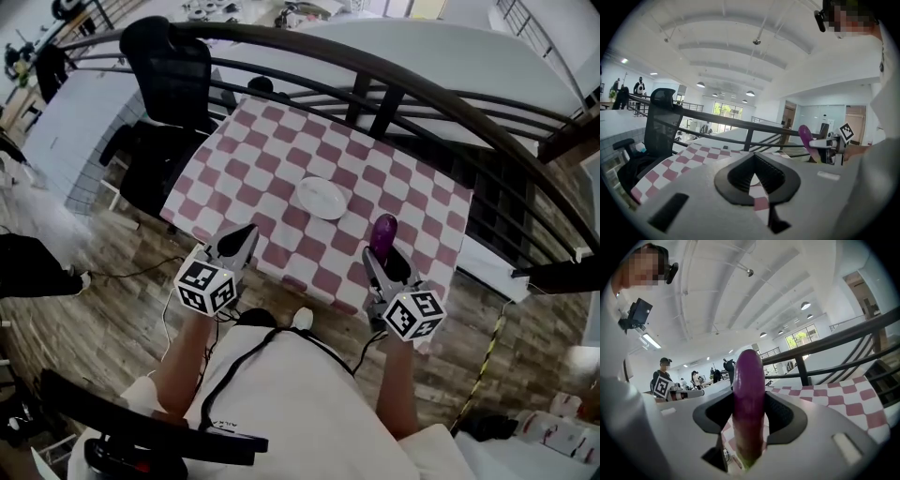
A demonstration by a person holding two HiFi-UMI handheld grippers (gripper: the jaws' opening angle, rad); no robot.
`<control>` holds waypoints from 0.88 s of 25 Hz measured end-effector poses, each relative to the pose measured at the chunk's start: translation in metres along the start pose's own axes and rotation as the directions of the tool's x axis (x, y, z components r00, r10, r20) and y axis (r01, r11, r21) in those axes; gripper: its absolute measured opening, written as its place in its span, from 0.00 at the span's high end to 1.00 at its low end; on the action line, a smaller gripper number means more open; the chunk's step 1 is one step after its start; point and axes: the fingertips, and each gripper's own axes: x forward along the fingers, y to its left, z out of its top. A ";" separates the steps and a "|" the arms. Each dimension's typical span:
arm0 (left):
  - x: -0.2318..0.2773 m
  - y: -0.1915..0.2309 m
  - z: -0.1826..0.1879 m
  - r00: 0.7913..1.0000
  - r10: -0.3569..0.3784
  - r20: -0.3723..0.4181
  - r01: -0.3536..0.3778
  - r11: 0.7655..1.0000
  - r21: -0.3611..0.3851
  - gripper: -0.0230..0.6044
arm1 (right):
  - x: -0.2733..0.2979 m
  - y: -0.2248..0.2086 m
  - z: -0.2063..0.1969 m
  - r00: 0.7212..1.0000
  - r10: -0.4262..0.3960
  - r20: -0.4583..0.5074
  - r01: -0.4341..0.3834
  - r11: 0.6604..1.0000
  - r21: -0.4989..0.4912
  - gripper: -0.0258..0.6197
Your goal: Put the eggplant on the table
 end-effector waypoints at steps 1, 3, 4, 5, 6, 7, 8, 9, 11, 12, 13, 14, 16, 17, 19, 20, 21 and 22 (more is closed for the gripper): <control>0.002 0.000 0.000 1.000 0.009 0.002 -0.009 1.000 -0.006 0.96 | -0.001 -0.005 0.001 1.000 0.002 -0.003 -0.002 1.000 -0.003 0.63; 0.004 -0.002 0.002 1.000 0.022 0.003 -0.022 1.000 -0.012 0.95 | -0.003 -0.012 0.001 1.000 0.009 -0.011 -0.009 1.000 -0.004 0.63; 0.005 -0.004 0.002 1.000 0.026 0.001 -0.026 1.000 -0.010 0.95 | -0.004 -0.015 0.001 1.000 0.012 -0.013 -0.012 1.000 0.001 0.63; 0.006 -0.005 0.003 1.000 0.029 -0.001 -0.029 1.000 -0.006 0.95 | -0.005 -0.017 0.001 1.000 0.015 -0.013 -0.015 1.000 0.006 0.63; 0.008 -0.007 0.005 1.000 0.029 -0.002 -0.029 1.000 -0.002 0.95 | -0.005 -0.019 0.002 1.000 0.017 -0.012 -0.017 1.000 0.011 0.63; 0.012 -0.008 0.007 1.000 0.029 -0.001 -0.029 1.000 0.001 0.95 | -0.005 -0.021 0.003 1.000 0.020 -0.011 -0.020 1.000 0.014 0.63; 0.015 -0.009 0.009 1.000 0.028 -0.001 -0.028 1.000 0.005 0.95 | -0.003 -0.023 0.003 1.000 0.024 -0.011 -0.024 1.000 0.016 0.63; 0.017 -0.011 0.009 1.000 0.024 -0.004 -0.024 1.000 0.009 0.95 | -0.002 -0.023 0.003 1.000 0.029 -0.012 -0.029 0.999 0.020 0.63; 0.021 -0.014 0.006 1.000 0.017 -0.018 -0.017 1.000 0.021 0.95 | 0.001 -0.019 -0.002 0.999 0.040 -0.017 -0.039 0.999 0.031 0.63; 0.022 -0.016 0.004 1.000 0.014 -0.025 -0.013 1.000 0.025 0.95 | 0.003 -0.017 -0.005 0.999 0.045 -0.021 -0.044 0.998 0.035 0.63; 0.024 -0.016 0.002 1.000 0.011 -0.029 -0.011 1.000 0.025 0.95 | 0.006 -0.015 -0.007 0.998 0.049 -0.026 -0.048 0.998 0.034 0.63; 0.027 -0.017 0.002 1.000 0.009 -0.029 -0.008 1.000 0.022 0.95 | 0.009 -0.013 -0.009 0.998 0.052 -0.032 -0.051 0.998 0.029 0.63; 0.032 -0.018 0.001 1.000 0.003 -0.029 -0.003 1.000 0.015 0.95 | 0.017 -0.010 -0.013 0.997 0.057 -0.047 -0.056 0.998 0.013 0.63; 0.035 -0.018 -0.001 0.999 0.000 -0.033 0.001 1.000 0.012 0.95 | 0.021 -0.009 -0.015 0.997 0.058 -0.056 -0.058 0.998 0.006 0.63; 0.040 -0.017 -0.005 0.999 -0.008 -0.047 0.008 1.000 0.010 0.96 | 0.029 -0.007 -0.018 0.996 0.057 -0.072 -0.058 0.998 -0.005 0.63; 0.043 -0.014 -0.007 0.998 -0.011 -0.055 0.011 1.000 0.008 0.96 | 0.034 -0.007 -0.019 0.995 0.054 -0.081 -0.055 0.998 -0.011 0.63; 0.046 -0.011 -0.008 0.998 -0.014 -0.061 0.014 1.000 0.005 0.96 | 0.039 -0.007 -0.020 0.995 0.048 -0.091 -0.050 0.999 -0.017 0.63; 0.049 -0.008 -0.009 0.998 -0.018 -0.065 0.018 1.000 0.001 0.96 | 0.044 -0.008 -0.022 0.994 0.042 -0.102 -0.045 0.999 -0.025 0.63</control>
